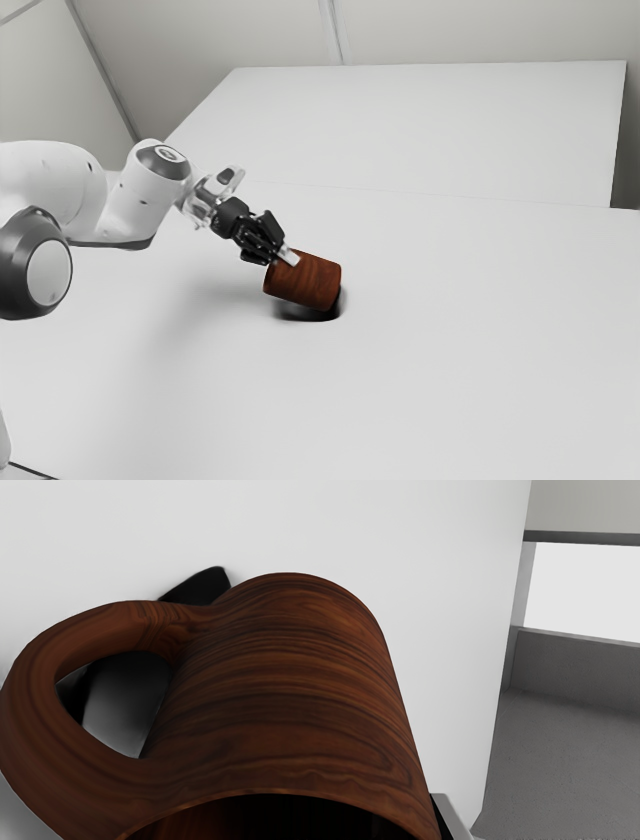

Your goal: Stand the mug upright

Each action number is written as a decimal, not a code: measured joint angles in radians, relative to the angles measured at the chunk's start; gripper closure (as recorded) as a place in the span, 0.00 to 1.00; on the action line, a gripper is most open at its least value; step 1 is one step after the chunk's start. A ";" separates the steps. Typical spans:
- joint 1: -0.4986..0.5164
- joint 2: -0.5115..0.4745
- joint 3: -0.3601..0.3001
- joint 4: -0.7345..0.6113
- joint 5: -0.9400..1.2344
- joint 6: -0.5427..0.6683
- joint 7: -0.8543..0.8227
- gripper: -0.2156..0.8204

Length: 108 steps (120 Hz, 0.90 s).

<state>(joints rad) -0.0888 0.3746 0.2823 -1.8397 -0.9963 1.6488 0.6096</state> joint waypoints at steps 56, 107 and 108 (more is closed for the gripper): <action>-0.027 -0.124 -0.006 -0.001 0.110 0.036 -0.055 0.96; -0.095 -0.321 -0.223 -0.080 0.908 0.220 -0.242 0.97; -0.100 -0.321 -0.226 -0.082 0.920 0.224 -0.247 0.97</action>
<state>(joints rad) -0.1885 0.0537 0.0565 -1.9216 -0.0760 1.8730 0.3626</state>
